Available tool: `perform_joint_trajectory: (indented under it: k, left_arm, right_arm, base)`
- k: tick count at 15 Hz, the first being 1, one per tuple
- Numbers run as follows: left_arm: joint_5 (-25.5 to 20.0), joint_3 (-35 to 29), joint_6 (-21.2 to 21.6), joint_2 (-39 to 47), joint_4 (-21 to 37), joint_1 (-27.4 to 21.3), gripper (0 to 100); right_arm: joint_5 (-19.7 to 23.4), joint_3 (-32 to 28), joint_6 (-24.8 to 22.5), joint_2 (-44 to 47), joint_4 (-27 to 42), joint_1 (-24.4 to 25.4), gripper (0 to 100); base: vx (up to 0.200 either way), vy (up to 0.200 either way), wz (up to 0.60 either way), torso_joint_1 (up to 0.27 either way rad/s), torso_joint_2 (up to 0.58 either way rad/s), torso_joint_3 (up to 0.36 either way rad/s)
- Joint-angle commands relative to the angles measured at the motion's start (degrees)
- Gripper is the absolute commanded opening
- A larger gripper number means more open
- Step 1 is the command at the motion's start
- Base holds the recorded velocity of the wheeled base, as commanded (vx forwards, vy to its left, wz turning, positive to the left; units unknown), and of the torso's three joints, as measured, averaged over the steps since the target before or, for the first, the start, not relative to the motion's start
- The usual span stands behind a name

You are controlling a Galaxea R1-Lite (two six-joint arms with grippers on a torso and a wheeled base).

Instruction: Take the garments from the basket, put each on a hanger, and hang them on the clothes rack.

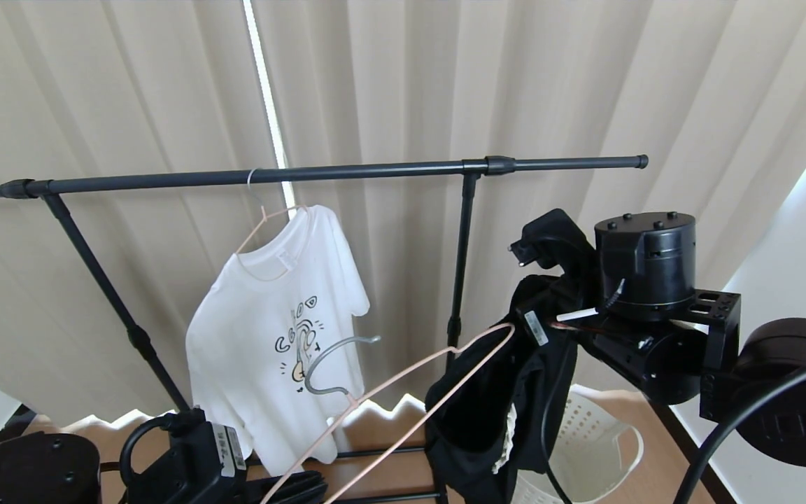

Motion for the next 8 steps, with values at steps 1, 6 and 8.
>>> perform_joint_trajectory:
  k: [1, 6, 8]
  left_arm:
    - [0.1, 0.7, -0.3, 6.2, -4.5, 0.1, 0]
    - [0.4, 1.0, -1.0, 15.5, -19.0, 0.1, 0]
    - [0.5, 1.0, -3.2, 16.0, -20.6, -0.1, 0]
  right_arm:
    - [0.0, 0.1, 0.0, 0.1, 0.0, 1.5, 0]
    - [-0.1, 0.7, 0.6, 0.0, 0.0, 4.4, 0]
    - [-0.9, 0.9, 1.0, -0.2, 0.0, 5.4, 0]
  base:
    - [0.000, 0.000, 0.00, 0.000, 0.00, 0.000]
    - [0.000, 0.000, 0.00, 0.000, 0.00, 0.000]
    - [0.000, 0.000, 0.00, 0.000, 0.00, 0.000]
